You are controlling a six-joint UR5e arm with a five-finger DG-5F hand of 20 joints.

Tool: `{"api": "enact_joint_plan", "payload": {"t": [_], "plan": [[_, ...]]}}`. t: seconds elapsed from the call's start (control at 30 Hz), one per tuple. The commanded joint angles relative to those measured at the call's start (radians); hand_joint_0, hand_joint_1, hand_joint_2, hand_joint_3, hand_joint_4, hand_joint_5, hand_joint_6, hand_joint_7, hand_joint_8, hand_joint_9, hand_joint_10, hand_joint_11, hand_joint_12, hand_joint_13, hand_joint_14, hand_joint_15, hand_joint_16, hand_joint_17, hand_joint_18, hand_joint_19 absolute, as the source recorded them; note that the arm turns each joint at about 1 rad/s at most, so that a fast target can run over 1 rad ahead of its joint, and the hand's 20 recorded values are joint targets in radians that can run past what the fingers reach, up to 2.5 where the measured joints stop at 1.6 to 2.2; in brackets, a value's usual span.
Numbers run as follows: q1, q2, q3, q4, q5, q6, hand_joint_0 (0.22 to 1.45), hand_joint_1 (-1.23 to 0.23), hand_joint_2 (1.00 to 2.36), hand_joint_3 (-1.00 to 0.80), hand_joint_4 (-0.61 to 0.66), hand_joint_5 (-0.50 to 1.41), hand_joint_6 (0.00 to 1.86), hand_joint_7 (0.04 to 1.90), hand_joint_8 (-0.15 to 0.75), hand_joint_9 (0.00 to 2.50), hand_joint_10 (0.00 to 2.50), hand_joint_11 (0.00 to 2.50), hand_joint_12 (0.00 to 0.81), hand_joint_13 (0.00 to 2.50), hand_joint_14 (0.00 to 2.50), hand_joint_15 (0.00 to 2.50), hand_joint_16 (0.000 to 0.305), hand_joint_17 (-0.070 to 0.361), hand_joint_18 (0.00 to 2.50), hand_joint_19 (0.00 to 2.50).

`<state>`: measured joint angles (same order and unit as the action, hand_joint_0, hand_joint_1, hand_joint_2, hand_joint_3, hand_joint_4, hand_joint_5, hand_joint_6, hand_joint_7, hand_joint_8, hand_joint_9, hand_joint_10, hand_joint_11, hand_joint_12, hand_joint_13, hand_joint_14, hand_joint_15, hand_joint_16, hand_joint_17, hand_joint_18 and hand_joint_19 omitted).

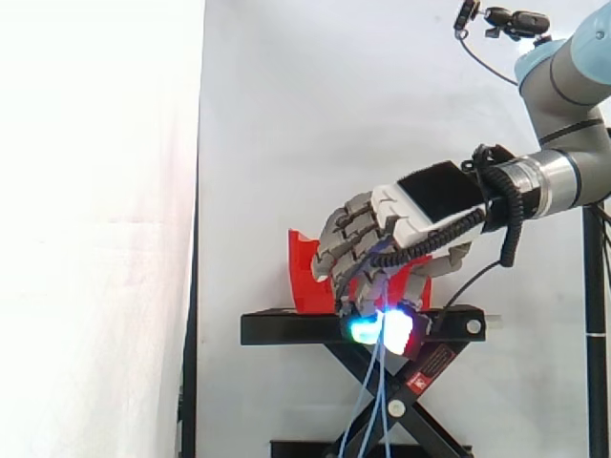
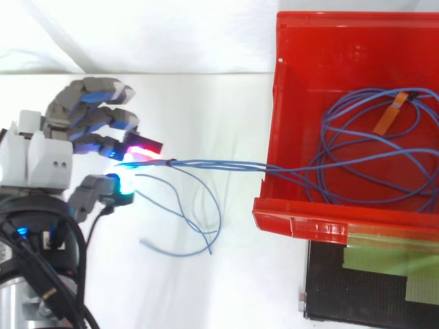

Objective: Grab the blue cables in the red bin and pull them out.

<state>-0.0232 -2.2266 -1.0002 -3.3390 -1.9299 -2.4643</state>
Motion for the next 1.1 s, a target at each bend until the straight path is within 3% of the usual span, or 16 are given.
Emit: {"api": "enact_joint_plan", "payload": {"t": [0.0, 0.07, 0.1, 0.17, 0.23, 0.37, 0.53, 0.67, 0.77, 0.97, 1.03, 1.07], "plan": [[0.016, 0.013, 0.000, 0.000, 0.000, 0.164, 0.96, -0.73, 1.00, -1.00, 0.15, 0.92, 0.77, 0.51, 0.292, 0.95, 0.02, 0.74, 0.348, 0.69, 0.02, 0.65, 0.042, 0.095, 0.57, 0.75], [0.028, 0.025, 0.000, 0.000, 0.000, 0.278, 0.96, -0.73, 1.00, -1.00, 0.15, 0.92, 0.76, 0.51, 0.293, 0.95, 0.02, 0.74, 0.346, 0.69, 0.02, 0.65, 0.042, 0.095, 0.57, 0.74], [0.028, 0.025, 0.000, 0.000, 0.000, 0.278, 0.96, -0.73, 1.00, -1.00, 0.15, 0.92, 0.76, 0.51, 0.290, 0.95, 0.02, 0.74, 0.347, 0.69, 0.02, 0.65, 0.042, 0.095, 0.57, 0.75], [0.035, 0.036, 0.000, 0.000, 0.000, 0.367, 0.96, -0.73, 1.00, -1.00, 0.15, 0.92, 0.76, 0.52, 0.290, 0.95, 0.02, 0.74, 0.347, 0.69, 0.02, 0.64, 0.042, 0.095, 0.57, 0.74], [0.042, 0.044, 0.000, 0.001, 0.000, 0.413, 0.96, -0.73, 1.00, -1.00, 0.15, 0.92, 0.76, 0.51, 0.290, 0.95, 0.02, 0.73, 0.347, 0.69, 0.02, 0.65, 0.042, 0.095, 0.57, 0.75], [0.058, 0.055, 0.000, 0.000, 0.000, 0.620, 0.96, -0.73, 1.00, -1.00, 0.15, 0.92, 0.75, 0.52, 0.290, 0.95, 0.02, 0.73, 0.348, 0.69, 0.02, 0.65, 0.042, 0.095, 0.57, 0.75], [0.071, 0.059, 0.000, 0.001, 0.002, 0.775, 0.96, -0.74, 1.00, -1.00, 0.15, 0.92, 0.74, 0.52, 0.292, 0.95, 0.02, 0.73, 0.346, 0.69, 0.02, 0.65, 0.042, 0.095, 0.57, 0.75], [0.085, 0.059, 0.000, 0.007, 0.012, 0.960, 0.96, -0.74, 1.00, -1.00, 0.14, 0.93, 0.73, 0.52, 0.291, 0.96, 0.02, 0.73, 0.346, 0.70, 0.02, 0.66, 0.042, 0.095, 0.57, 0.74], [0.094, 0.059, 0.000, 0.016, 0.046, 1.132, 0.96, -0.74, 1.00, -1.00, 0.15, 0.93, 0.73, 0.52, 0.293, 0.96, 0.02, 0.73, 0.346, 0.70, 0.02, 0.66, 0.042, 0.094, 0.57, 0.75], [0.103, 0.059, 0.000, 0.027, 0.101, 1.305, 0.95, -0.74, 1.00, -1.00, 0.15, 0.93, 0.72, 0.52, 0.292, 0.96, 0.02, 0.74, 0.344, 0.70, 0.02, 0.66, 0.042, 0.094, 0.57, 0.75], [0.108, 0.059, 0.000, 0.035, 0.132, 1.424, 0.95, -0.74, 1.00, -1.00, 0.15, 0.93, 0.71, 0.53, 0.293, 0.96, 0.02, 0.74, 0.345, 0.70, 0.02, 0.66, 0.042, 0.094, 0.57, 0.75], [0.108, 0.059, 0.000, 0.035, 0.132, 1.424, 0.95, -0.74, 1.00, -1.00, 0.15, 0.93, 0.71, 0.53, 0.296, 0.97, 0.02, 0.74, 0.346, 0.70, 0.02, 0.66, 0.042, 0.094, 0.57, 0.75]]}}
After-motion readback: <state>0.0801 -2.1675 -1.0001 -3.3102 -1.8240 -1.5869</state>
